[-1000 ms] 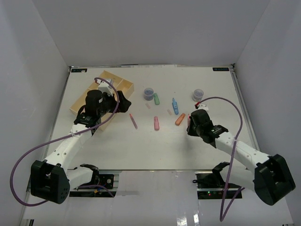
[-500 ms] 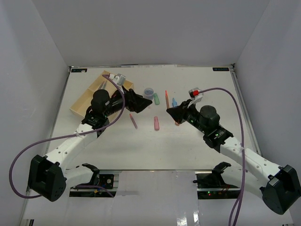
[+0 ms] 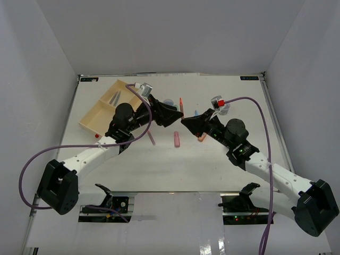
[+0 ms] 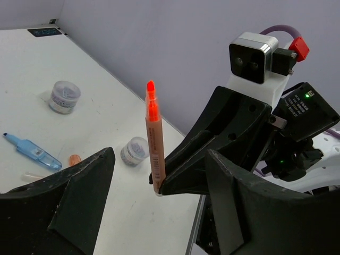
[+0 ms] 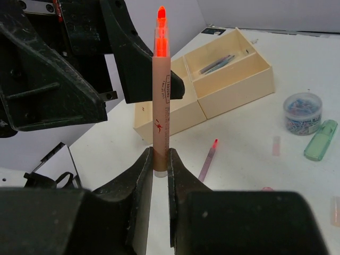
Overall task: Sort the stationery into containers
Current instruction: Pick up the pen from the center of the board.
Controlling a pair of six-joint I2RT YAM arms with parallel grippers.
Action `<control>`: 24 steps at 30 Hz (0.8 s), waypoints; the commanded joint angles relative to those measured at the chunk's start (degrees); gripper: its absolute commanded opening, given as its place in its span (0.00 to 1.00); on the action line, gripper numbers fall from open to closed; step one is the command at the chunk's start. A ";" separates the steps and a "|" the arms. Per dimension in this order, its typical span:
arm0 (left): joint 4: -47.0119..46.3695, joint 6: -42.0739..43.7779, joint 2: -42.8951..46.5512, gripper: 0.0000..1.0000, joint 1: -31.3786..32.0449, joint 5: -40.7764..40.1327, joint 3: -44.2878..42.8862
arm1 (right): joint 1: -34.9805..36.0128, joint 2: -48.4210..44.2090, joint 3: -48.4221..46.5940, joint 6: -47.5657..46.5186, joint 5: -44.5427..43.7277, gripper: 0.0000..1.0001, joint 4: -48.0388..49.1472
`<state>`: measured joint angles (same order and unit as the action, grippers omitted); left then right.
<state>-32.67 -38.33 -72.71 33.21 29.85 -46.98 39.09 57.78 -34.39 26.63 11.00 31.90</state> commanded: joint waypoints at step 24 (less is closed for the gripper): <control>-9.43 -1.93 -4.81 0.42 3.26 0.48 -1.27 | 0.90 2.34 -0.94 3.95 4.38 0.08 10.55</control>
<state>-39.92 -39.97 -77.58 36.10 29.65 -47.00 39.55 60.01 -34.39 29.87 15.03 38.04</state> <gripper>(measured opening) 0.433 0.179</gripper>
